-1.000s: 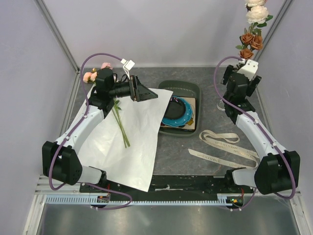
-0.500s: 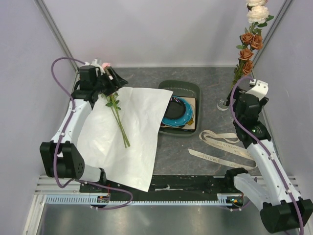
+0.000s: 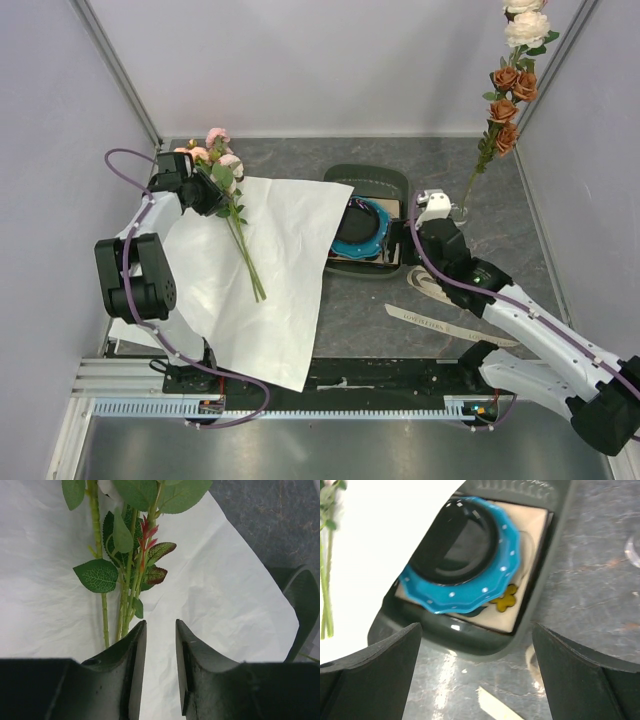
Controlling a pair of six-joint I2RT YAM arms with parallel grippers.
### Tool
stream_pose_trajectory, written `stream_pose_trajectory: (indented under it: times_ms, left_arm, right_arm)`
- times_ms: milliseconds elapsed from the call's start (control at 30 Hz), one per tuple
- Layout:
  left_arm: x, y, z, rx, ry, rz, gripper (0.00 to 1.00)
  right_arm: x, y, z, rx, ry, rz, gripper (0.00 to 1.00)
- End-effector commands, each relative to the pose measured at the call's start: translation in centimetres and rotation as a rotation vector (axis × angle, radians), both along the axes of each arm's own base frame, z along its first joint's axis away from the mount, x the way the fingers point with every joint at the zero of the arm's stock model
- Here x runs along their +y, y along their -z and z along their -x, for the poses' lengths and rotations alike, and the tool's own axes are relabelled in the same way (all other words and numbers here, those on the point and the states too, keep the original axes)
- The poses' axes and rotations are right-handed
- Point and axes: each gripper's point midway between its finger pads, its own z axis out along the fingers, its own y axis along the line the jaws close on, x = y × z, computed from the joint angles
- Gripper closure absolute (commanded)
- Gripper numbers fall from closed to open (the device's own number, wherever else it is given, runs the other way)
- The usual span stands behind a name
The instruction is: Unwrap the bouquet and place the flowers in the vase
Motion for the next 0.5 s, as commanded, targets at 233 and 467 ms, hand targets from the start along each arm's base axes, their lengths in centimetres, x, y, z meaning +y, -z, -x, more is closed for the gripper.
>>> stream_pose_trajectory:
  times_ms: [233, 467]
  left_arm:
    - [0.4, 3.3, 0.3, 0.133, -0.009, -0.068, 0.65]
    - [-0.8, 4.7, 1.0, 0.19, 0.005, -0.066, 0.63]
  right_arm:
    - [3.5, -1.3, 1.0, -0.055, -0.075, -0.076, 0.02]
    - [3.9, -1.0, 0.8, -0.049, -0.079, -0.073, 0.02]
